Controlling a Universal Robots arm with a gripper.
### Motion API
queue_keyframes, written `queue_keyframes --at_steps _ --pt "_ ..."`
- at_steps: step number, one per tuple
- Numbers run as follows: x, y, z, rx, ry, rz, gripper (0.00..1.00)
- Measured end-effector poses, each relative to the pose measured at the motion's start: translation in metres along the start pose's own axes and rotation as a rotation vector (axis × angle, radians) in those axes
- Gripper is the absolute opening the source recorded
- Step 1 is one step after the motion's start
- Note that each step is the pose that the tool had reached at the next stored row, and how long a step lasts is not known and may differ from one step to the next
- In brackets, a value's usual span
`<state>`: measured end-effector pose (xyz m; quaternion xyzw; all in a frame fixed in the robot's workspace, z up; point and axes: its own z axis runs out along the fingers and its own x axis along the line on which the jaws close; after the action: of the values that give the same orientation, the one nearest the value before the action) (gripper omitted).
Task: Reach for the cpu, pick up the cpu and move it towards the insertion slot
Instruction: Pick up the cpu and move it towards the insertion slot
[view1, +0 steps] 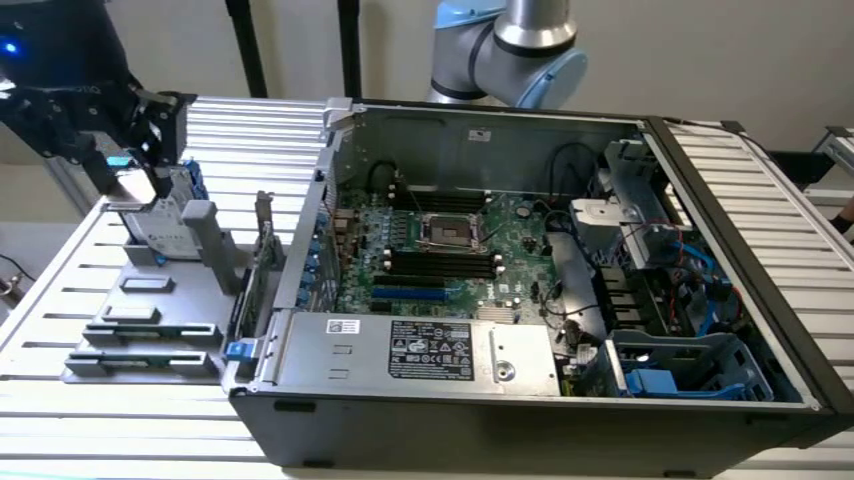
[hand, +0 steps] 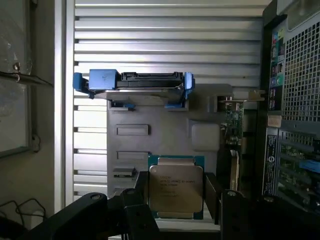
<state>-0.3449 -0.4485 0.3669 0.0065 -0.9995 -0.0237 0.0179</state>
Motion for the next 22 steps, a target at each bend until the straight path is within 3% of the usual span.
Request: queue_keyframes --at_steps 9,22 --pt "-0.04 -0.0007 -0.0201 -0.0107 0.0003 -0.001 0.54" --pt "-0.099 -0.0011 -0.0342 -0.0256 0.0005 -0.002 0.54"
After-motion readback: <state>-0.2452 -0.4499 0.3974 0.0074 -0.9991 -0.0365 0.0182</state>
